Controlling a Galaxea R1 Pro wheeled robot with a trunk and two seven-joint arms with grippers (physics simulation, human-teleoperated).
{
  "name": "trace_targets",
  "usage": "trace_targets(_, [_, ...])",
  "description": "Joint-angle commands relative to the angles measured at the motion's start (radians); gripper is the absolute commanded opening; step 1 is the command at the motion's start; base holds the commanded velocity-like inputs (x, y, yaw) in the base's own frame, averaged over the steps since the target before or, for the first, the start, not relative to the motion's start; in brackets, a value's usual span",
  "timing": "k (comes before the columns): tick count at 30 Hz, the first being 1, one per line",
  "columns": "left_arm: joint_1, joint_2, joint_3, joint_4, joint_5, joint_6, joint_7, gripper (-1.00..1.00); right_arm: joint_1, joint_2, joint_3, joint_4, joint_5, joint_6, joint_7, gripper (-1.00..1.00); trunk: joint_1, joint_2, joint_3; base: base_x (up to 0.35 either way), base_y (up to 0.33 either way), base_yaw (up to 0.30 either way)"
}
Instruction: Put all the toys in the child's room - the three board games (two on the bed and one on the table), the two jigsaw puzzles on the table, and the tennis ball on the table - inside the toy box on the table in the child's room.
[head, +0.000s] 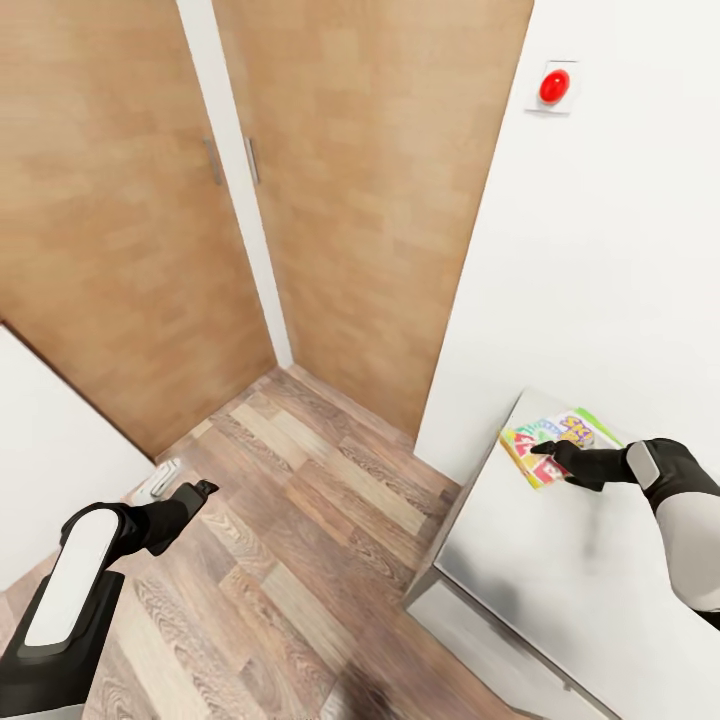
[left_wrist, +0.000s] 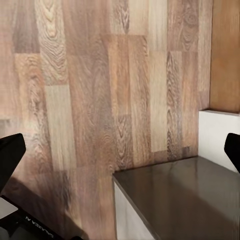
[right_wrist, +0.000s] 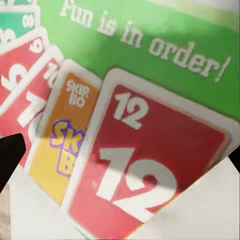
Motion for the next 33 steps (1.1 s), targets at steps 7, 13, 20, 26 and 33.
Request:
trace_targets(7, [-0.002,0.000,0.000,-0.001,0.007,0.004,0.008,1.00,0.000,0.002,-0.009,0.015,-0.015,0.008,0.005,1.00,0.001,-0.001,-0.002,0.000,0.000,0.275])
trace_targets(13, [-0.002,0.000,0.000,-0.001,0.007,0.004,0.008,1.00,0.000,0.001,-0.009,0.015,-0.014,0.008,0.012,1.00,0.001,-0.001,-0.002,0.000,0.000,0.282])
trace_targets(20, [-0.002,0.000,0.000,-0.001,0.007,0.004,0.008,1.00,0.000,0.001,-0.009,0.015,-0.014,0.008,0.016,1.00,0.001,-0.001,-0.002,0.000,0.000,0.139])
trace_targets(26, [-0.002,-0.001,0.000,-0.001,0.007,0.004,0.008,1.00,0.000,0.000,-0.009,0.015,-0.013,0.008,0.017,1.00,0.001,-0.001,-0.002,0.000,0.000,0.041])
trace_targets(33, [-0.001,-0.001,0.000,-0.001,0.007,0.004,0.008,1.00,0.000,-0.001,-0.010,0.015,-0.013,0.008,0.017,1.00,0.001,-0.001,-0.002,0.000,0.000,0.012])
